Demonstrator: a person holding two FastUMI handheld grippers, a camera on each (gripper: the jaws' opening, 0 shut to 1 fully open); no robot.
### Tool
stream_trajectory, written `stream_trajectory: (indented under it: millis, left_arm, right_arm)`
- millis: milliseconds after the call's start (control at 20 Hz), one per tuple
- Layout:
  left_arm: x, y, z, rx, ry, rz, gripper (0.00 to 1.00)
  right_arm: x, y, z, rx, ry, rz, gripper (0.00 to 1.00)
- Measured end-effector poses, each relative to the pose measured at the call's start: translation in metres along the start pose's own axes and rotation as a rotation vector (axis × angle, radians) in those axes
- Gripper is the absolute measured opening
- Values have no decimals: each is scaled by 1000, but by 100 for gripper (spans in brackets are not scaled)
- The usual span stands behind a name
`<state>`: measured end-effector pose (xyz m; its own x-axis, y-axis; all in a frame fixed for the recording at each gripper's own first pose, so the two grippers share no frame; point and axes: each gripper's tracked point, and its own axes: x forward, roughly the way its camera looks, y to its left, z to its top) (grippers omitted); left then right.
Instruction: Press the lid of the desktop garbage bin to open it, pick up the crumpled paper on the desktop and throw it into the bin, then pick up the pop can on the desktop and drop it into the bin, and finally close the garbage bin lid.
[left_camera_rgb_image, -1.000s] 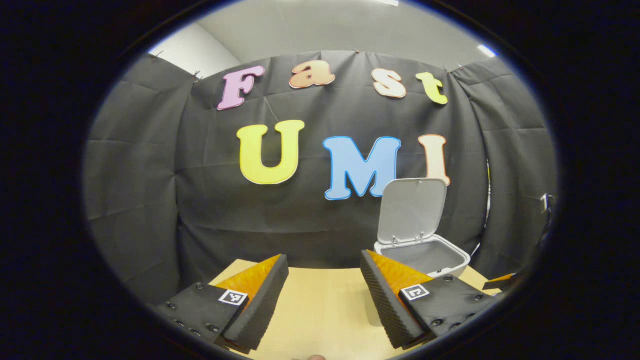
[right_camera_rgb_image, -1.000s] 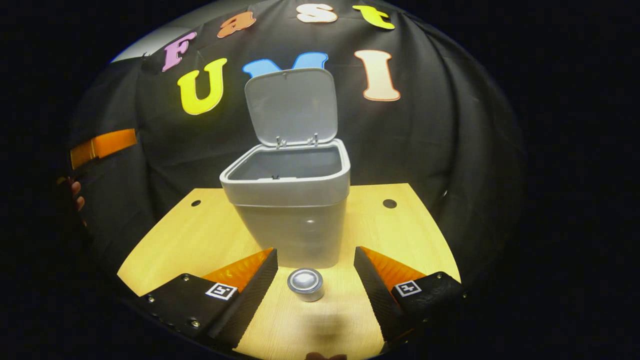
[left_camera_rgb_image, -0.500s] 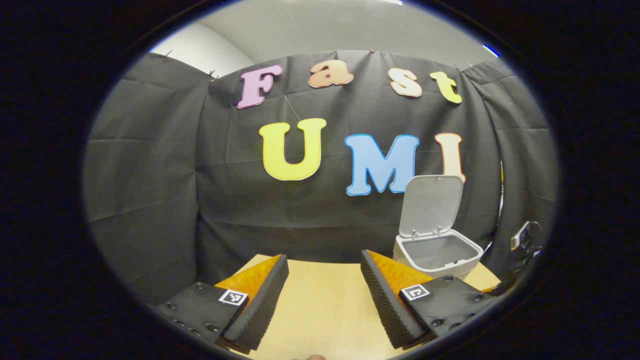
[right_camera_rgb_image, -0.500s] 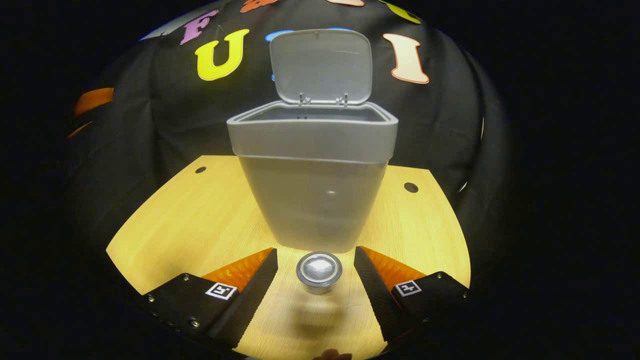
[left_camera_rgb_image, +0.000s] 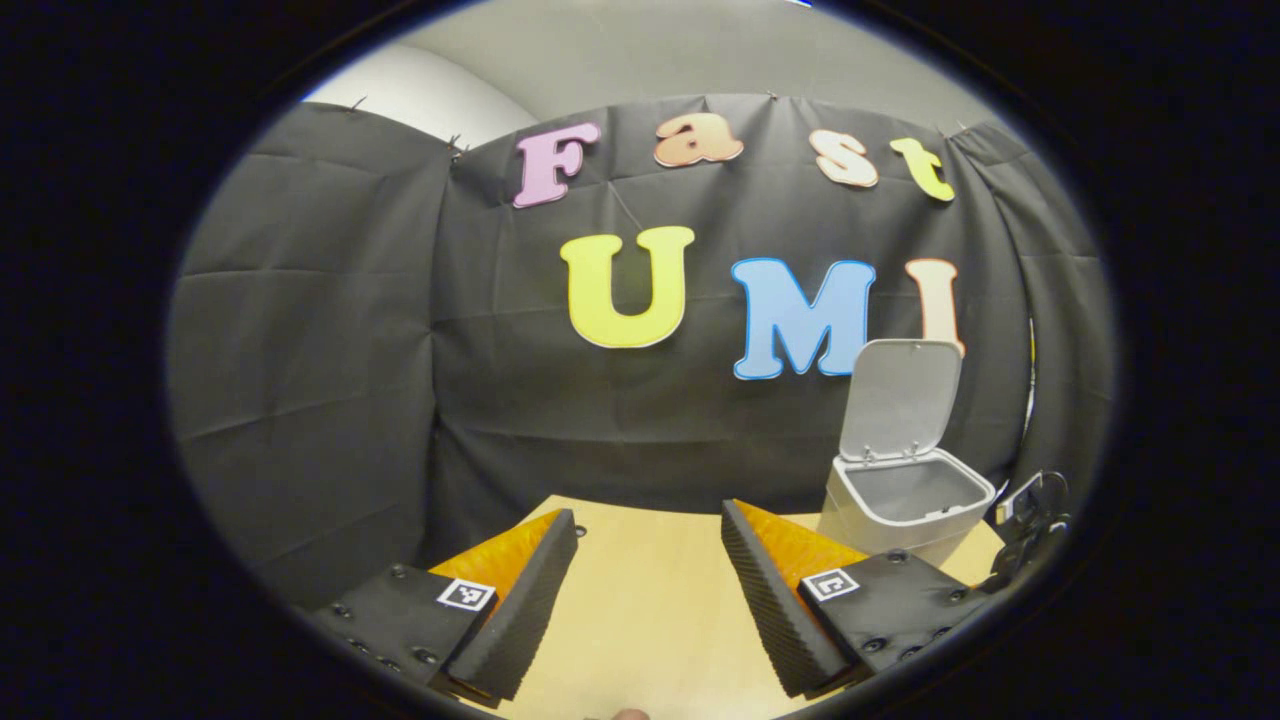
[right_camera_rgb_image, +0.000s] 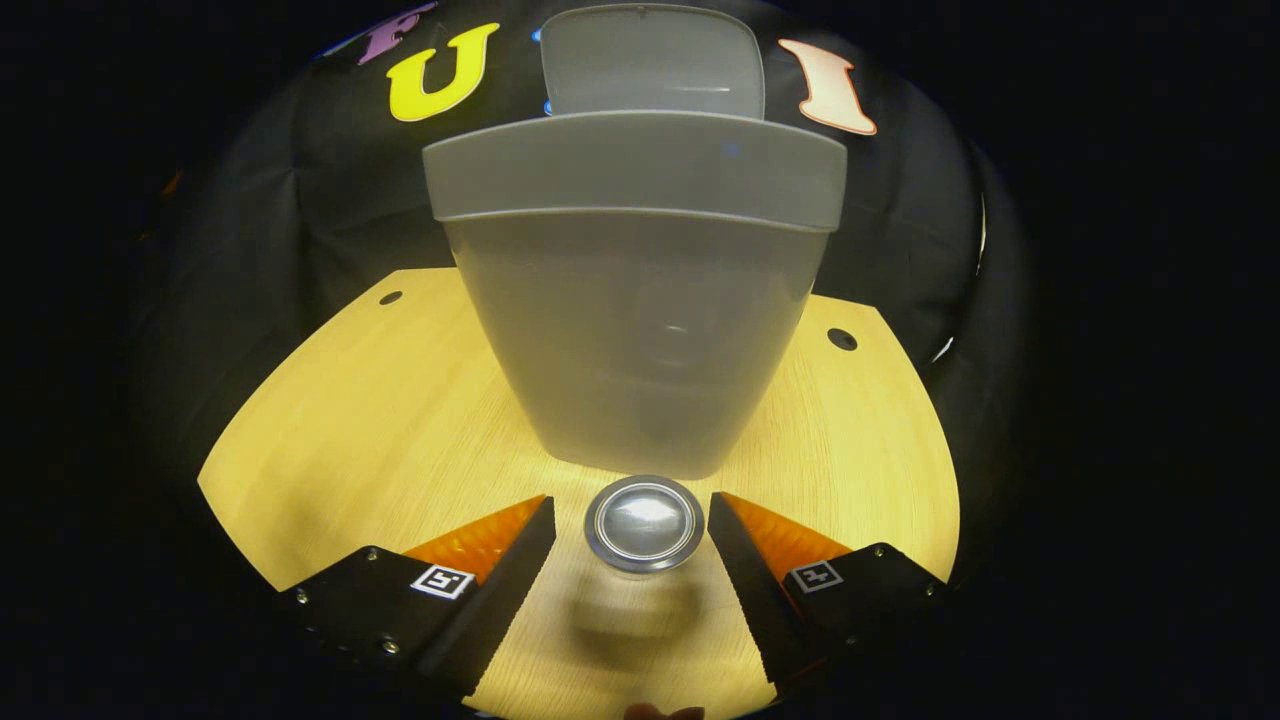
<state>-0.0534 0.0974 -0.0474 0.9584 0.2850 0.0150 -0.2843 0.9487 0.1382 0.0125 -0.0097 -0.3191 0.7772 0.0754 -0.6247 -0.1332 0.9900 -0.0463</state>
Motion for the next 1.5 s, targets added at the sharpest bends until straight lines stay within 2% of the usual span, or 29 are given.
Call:
stream_trajectory:
  millis: [250,300,350,400,600,700,950,1250,1400,1450,1500]
  left_arm:
    - [-4,16,-5,-10,10,35,100]
    - [-4,18,-4,-8,11,39,95]
    - [-4,20,-4,-8,12,42,90]
    - [-5,21,-6,-9,13,43,100]
    - [-3,18,-8,-15,21,32,89]
    - [-3,14,-9,-16,23,21,90]
    - [1,5,-8,-14,18,-6,90]
    - [2,-3,-6,-11,15,-27,90]
    - [3,-2,-6,-12,15,-28,100]
    - [2,-2,-6,-13,14,-26,100]
    - [2,0,-7,-14,15,-23,96]
  right_arm:
    - [16,-2,-10,1,43,-10,99]
    - [16,-3,-9,-4,45,-11,98]
    - [18,-2,-9,-5,39,-9,86]
    - [17,-1,-10,-6,46,-3,86]
    - [10,5,-8,-17,40,13,84]
    - [-1,10,-2,-34,16,23,83]
    - [-28,33,29,-58,-66,77,83]
    - [-63,75,76,-40,-165,183,83]
    - [-86,96,106,-49,-234,234,83]
    - [-93,102,116,-49,-257,253,83]
    - [-101,108,127,-48,-282,269,83]
